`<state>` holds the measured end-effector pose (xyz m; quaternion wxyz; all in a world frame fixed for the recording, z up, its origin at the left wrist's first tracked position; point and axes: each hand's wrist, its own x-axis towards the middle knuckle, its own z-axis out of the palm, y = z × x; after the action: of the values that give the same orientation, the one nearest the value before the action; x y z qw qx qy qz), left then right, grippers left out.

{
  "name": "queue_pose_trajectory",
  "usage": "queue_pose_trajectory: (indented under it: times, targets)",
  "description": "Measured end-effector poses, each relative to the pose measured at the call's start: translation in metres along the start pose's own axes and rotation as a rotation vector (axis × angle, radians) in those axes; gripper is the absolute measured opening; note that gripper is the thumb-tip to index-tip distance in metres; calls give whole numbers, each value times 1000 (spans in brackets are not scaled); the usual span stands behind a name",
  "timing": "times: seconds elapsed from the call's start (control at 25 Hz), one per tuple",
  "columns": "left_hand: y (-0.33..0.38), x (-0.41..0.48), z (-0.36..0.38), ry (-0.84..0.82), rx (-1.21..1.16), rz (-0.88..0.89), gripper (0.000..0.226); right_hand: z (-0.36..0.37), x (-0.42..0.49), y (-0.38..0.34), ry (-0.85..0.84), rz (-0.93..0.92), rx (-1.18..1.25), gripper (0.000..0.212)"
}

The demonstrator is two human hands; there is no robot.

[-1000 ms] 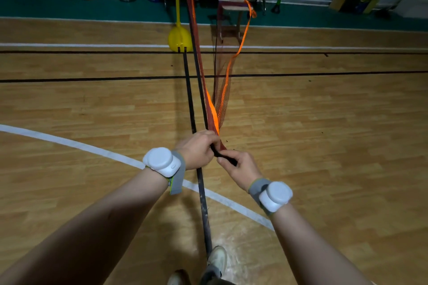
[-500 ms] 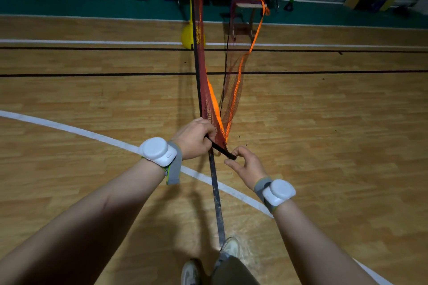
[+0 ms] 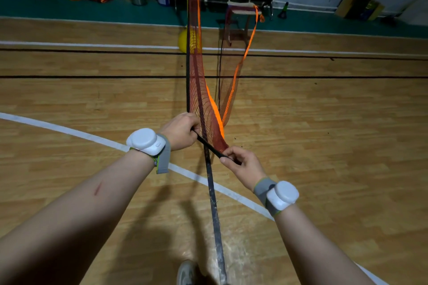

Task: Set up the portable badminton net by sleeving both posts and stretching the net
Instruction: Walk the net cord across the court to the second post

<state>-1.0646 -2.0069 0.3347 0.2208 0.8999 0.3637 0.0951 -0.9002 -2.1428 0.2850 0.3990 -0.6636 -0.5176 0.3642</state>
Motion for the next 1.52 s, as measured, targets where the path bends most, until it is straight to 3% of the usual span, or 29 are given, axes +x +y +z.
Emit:
queue_pose_trajectory:
  times: [0.44, 0.8, 0.96, 1.24, 1.52]
  targets:
    - [71, -17, 37, -185, 38, 84, 21, -20, -24, 1, 2, 24, 56, 13]
    - [101, -24, 20, -34, 49, 145, 11, -41, -35, 15, 32, -25, -241, 20]
    - [101, -30, 16, -13, 44, 102, 7, -51, -45, 31, 30, 0, -176, 11]
    - [102, -28, 29, -36, 78, -1, 2, -67, -65, 29, 40, 22, -66, 14]
    - [136, -35, 59, -91, 109, 49, 25, -79, -102, 22, -4, 65, 64, 20]
